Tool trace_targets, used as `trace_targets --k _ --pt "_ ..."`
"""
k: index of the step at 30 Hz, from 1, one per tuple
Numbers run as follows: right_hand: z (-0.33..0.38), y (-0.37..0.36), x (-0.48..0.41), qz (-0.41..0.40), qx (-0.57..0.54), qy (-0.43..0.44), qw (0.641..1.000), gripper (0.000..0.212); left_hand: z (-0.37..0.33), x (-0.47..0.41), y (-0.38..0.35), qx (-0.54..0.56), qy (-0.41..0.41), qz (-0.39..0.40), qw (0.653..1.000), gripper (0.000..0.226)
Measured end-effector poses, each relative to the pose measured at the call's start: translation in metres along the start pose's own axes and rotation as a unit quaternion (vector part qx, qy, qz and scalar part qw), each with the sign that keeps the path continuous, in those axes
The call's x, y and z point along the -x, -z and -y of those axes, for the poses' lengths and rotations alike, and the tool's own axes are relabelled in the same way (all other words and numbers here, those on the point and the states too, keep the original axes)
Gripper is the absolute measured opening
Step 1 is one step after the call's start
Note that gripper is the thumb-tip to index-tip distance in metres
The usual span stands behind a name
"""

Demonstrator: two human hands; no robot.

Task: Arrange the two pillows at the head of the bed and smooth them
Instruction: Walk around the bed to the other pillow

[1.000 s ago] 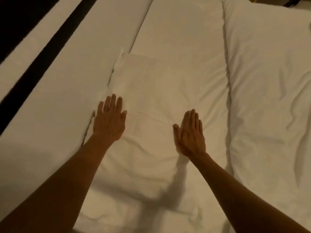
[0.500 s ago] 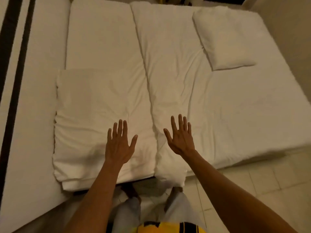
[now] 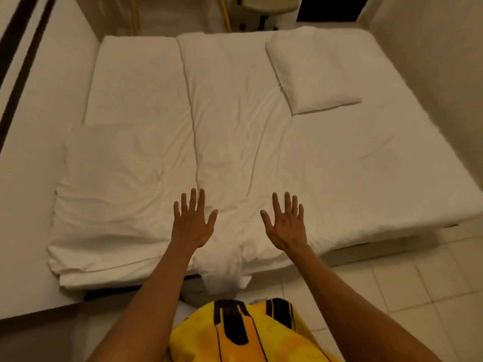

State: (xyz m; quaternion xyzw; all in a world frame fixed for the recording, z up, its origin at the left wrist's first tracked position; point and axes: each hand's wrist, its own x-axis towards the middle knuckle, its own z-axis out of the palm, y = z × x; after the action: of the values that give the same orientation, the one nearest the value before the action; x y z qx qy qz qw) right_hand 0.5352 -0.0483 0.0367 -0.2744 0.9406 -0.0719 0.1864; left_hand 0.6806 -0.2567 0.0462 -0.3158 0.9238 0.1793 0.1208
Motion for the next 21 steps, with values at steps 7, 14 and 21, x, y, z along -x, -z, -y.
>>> trace_targets --k 7,14,21 --pt "-0.136 0.039 0.019 -0.025 -0.021 -0.057 0.998 0.083 -0.152 0.004 -0.037 0.017 -0.038 0.031 0.999 0.070" --pt "-0.236 0.056 0.056 -0.060 -0.060 -0.178 0.980 0.073 -0.269 -0.006 -0.053 -0.026 -0.146 0.079 0.986 0.069" --pt "-0.315 0.063 0.093 -0.079 -0.096 -0.291 0.948 0.073 -0.374 -0.024 -0.091 -0.121 -0.270 0.117 0.948 0.071"
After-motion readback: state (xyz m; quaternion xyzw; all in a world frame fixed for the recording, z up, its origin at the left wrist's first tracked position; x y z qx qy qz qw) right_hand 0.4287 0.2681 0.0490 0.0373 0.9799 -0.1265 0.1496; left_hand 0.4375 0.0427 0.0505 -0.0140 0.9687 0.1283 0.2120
